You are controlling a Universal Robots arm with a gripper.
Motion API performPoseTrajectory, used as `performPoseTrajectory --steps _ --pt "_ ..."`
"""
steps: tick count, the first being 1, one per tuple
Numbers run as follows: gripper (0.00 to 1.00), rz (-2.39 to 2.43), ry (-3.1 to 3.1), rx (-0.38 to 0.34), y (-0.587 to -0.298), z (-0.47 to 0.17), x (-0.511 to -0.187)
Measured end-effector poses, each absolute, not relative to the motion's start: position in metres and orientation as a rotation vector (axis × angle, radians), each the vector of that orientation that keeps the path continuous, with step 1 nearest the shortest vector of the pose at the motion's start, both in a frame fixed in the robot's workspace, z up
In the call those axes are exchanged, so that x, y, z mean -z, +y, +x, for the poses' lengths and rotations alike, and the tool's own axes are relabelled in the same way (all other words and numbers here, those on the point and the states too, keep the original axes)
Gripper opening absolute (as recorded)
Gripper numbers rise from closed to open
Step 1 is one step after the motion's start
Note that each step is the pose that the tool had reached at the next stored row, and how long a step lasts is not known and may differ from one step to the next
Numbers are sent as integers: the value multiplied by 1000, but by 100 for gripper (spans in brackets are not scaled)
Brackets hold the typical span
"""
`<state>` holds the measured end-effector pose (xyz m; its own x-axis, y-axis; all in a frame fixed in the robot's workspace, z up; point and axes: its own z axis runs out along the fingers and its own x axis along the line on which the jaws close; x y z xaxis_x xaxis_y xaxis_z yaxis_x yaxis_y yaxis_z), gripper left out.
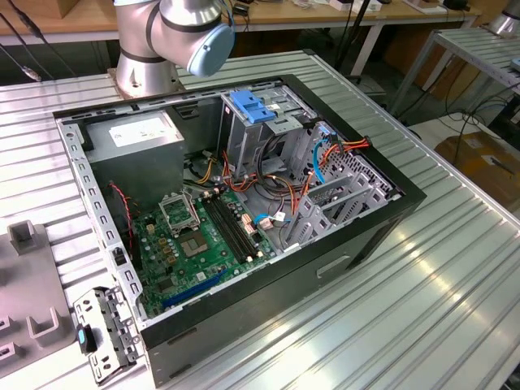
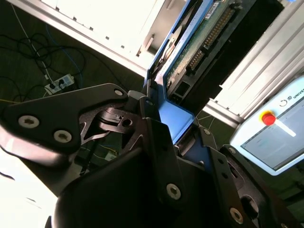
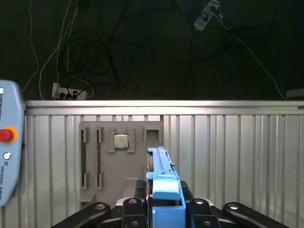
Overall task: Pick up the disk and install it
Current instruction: 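Pick up the disk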
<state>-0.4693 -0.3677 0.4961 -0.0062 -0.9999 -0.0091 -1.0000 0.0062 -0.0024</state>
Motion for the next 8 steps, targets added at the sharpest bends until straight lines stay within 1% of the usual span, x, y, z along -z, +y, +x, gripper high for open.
performPoseTrajectory --steps 8 --pt "37 -2209 2223 -7 -368 -463 -496"
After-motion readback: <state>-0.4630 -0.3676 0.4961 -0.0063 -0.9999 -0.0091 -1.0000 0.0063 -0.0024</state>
